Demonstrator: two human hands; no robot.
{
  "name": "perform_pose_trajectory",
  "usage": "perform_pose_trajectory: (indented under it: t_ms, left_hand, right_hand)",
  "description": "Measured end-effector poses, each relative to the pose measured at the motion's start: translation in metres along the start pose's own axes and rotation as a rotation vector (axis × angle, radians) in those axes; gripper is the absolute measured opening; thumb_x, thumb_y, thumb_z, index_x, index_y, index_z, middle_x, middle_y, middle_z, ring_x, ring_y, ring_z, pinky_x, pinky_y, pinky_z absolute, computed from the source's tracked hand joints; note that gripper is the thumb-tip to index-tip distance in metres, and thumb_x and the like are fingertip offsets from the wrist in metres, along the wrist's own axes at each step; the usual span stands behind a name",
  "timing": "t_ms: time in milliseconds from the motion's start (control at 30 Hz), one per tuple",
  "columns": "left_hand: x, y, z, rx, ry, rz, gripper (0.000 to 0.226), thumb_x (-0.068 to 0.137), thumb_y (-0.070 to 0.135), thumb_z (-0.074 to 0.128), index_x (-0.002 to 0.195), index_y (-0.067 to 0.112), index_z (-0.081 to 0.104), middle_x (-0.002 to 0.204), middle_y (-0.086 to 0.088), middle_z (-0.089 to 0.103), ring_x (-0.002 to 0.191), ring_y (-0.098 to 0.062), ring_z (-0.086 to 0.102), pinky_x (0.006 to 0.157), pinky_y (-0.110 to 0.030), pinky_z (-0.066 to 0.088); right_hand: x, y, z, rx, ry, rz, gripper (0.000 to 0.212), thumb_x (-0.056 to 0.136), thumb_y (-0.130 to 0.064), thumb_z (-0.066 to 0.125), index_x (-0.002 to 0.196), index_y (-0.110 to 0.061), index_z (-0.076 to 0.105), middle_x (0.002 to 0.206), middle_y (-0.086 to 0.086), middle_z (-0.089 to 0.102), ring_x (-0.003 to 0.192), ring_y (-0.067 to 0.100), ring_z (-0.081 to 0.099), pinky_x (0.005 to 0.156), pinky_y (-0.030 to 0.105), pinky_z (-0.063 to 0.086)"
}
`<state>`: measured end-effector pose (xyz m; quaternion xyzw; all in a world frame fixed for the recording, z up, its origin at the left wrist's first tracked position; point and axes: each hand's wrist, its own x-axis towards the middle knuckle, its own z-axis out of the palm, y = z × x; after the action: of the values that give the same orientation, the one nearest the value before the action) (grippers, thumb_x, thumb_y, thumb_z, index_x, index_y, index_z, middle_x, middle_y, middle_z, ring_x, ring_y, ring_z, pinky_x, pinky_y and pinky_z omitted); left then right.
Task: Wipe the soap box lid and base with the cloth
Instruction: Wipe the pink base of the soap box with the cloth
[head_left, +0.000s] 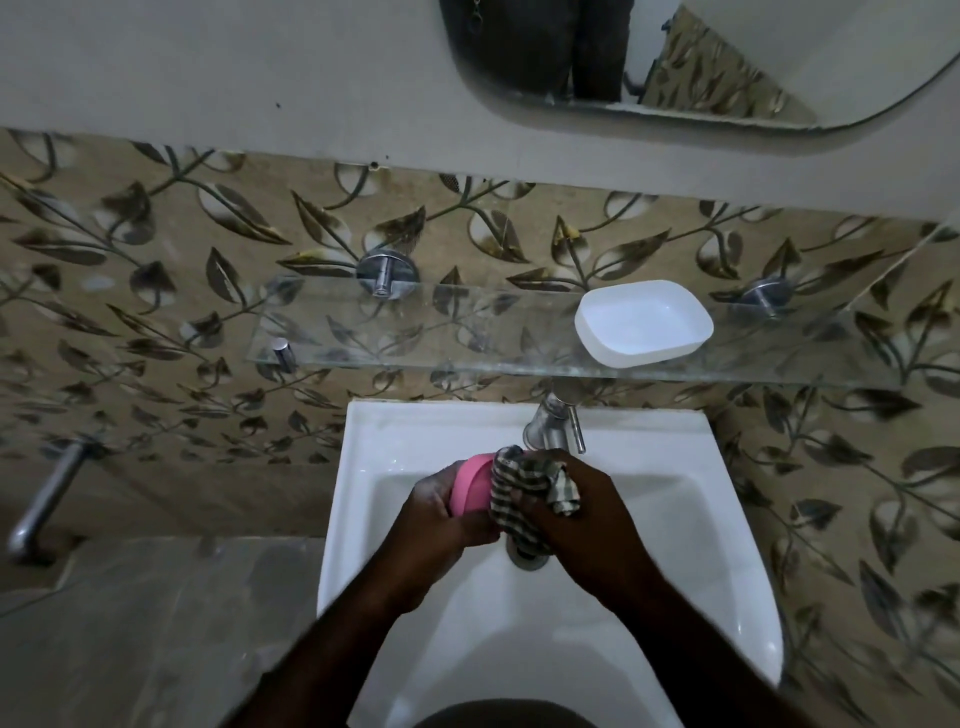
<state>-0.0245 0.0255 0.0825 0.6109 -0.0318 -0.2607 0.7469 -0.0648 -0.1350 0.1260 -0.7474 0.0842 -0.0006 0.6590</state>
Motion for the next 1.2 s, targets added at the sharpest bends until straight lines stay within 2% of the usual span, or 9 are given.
perform_pose_trajectory:
  t_ms: [167, 333, 467, 600, 700, 833, 967, 1100, 1200]
  left_hand:
    - [0.003, 0.003, -0.004, -0.090, 0.093, -0.088, 0.045, 0.065, -0.009, 0.074, 0.108, 0.001, 0.066, 0.105, -0.028, 0.068, 0.088, -0.032, 0.070, 0.079, -0.043, 0.060]
    - [0.005, -0.001, -0.011, 0.045, 0.179, 0.031, 0.023, 0.075, 0.012, 0.079, 0.095, 0.025, 0.076, 0.086, -0.007, 0.075, 0.074, -0.023, 0.064, 0.071, -0.037, 0.051]
    - [0.008, -0.008, -0.015, 0.280, 0.210, 0.061, 0.006, 0.082, 0.018, 0.072, 0.081, 0.012, 0.073, 0.061, -0.006, 0.052, 0.055, -0.016, 0.039, 0.055, -0.032, 0.030]
    - [0.006, 0.001, -0.002, 0.357, 0.215, 0.199, 0.031, 0.081, 0.022, 0.068, 0.053, 0.014, 0.057, 0.049, 0.008, 0.047, 0.046, -0.007, 0.038, 0.046, -0.026, 0.031]
    - [0.000, 0.005, -0.012, 0.343, 0.215, 0.321, 0.021, 0.076, 0.016, 0.063, 0.064, 0.033, 0.068, 0.068, 0.017, 0.072, 0.066, 0.004, 0.064, 0.057, -0.018, 0.051]
    - [-0.002, -0.001, -0.022, 0.477, 0.242, 0.311, 0.042, 0.087, 0.010, 0.069, 0.050, 0.025, 0.055, 0.043, 0.016, 0.047, 0.043, 0.002, 0.038, 0.045, -0.014, 0.030]
    - [0.001, 0.001, -0.016, 0.507, 0.238, 0.329, 0.036, 0.088, 0.023, 0.066, 0.055, 0.017, 0.052, 0.045, 0.014, 0.043, 0.045, 0.000, 0.034, 0.045, -0.020, 0.029]
    - [-0.002, 0.003, -0.025, 0.496, 0.177, 0.384, 0.030, 0.077, 0.007, 0.062, 0.064, 0.034, 0.062, 0.064, 0.025, 0.066, 0.062, 0.011, 0.058, 0.055, -0.012, 0.043]
    - [-0.005, 0.003, -0.022, 0.539, 0.215, 0.371, 0.044, 0.085, 0.004, 0.065, 0.054, 0.032, 0.055, 0.048, 0.021, 0.055, 0.048, 0.008, 0.048, 0.050, -0.009, 0.035]
  right_hand:
    - [0.000, 0.003, 0.011, -0.086, -0.036, -0.071, 0.021, 0.083, 0.005, 0.071, 0.103, -0.002, 0.069, 0.093, 0.001, 0.075, 0.084, 0.003, 0.068, 0.071, 0.014, 0.052]
    - [0.011, -0.009, 0.000, 0.314, 0.217, 0.080, 0.022, 0.089, 0.006, 0.062, 0.106, -0.004, 0.070, 0.097, 0.016, 0.075, 0.090, 0.031, 0.073, 0.075, 0.043, 0.060]
    - [0.016, -0.017, -0.009, -0.171, 0.319, -0.183, 0.034, 0.080, 0.003, 0.072, 0.107, -0.018, 0.069, 0.106, -0.004, 0.074, 0.097, 0.004, 0.069, 0.089, 0.026, 0.055]
    - [0.007, -0.004, 0.026, -0.635, 0.009, -0.591, 0.047, 0.080, -0.004, 0.060, 0.127, -0.003, 0.060, 0.137, 0.002, 0.051, 0.134, -0.008, 0.034, 0.108, 0.009, 0.026]
    - [0.000, 0.007, 0.039, -0.860, -0.282, -0.721, 0.062, 0.080, -0.011, 0.051, 0.141, -0.007, 0.043, 0.152, 0.011, 0.037, 0.147, 0.021, 0.016, 0.121, 0.029, 0.007]
    - [0.021, 0.020, 0.023, -1.093, -0.232, -0.605, 0.076, 0.081, -0.016, 0.044, 0.153, -0.024, 0.020, 0.162, 0.003, 0.018, 0.150, 0.028, 0.004, 0.119, 0.055, 0.009]
    - [0.023, 0.009, 0.036, -0.831, -0.085, -0.483, 0.064, 0.083, -0.009, 0.044, 0.147, -0.010, 0.038, 0.153, 0.015, 0.034, 0.146, 0.023, 0.019, 0.118, 0.043, 0.019]
    - [0.001, -0.007, 0.051, -0.952, -0.300, -0.659, 0.077, 0.068, -0.001, 0.064, 0.142, -0.001, 0.041, 0.148, 0.022, 0.041, 0.141, 0.026, 0.023, 0.117, 0.039, 0.008]
    - [0.019, 0.000, 0.029, -0.971, -0.312, -0.732, 0.065, 0.076, 0.000, 0.054, 0.140, -0.005, 0.040, 0.147, 0.013, 0.042, 0.137, 0.028, 0.031, 0.121, 0.028, 0.006]
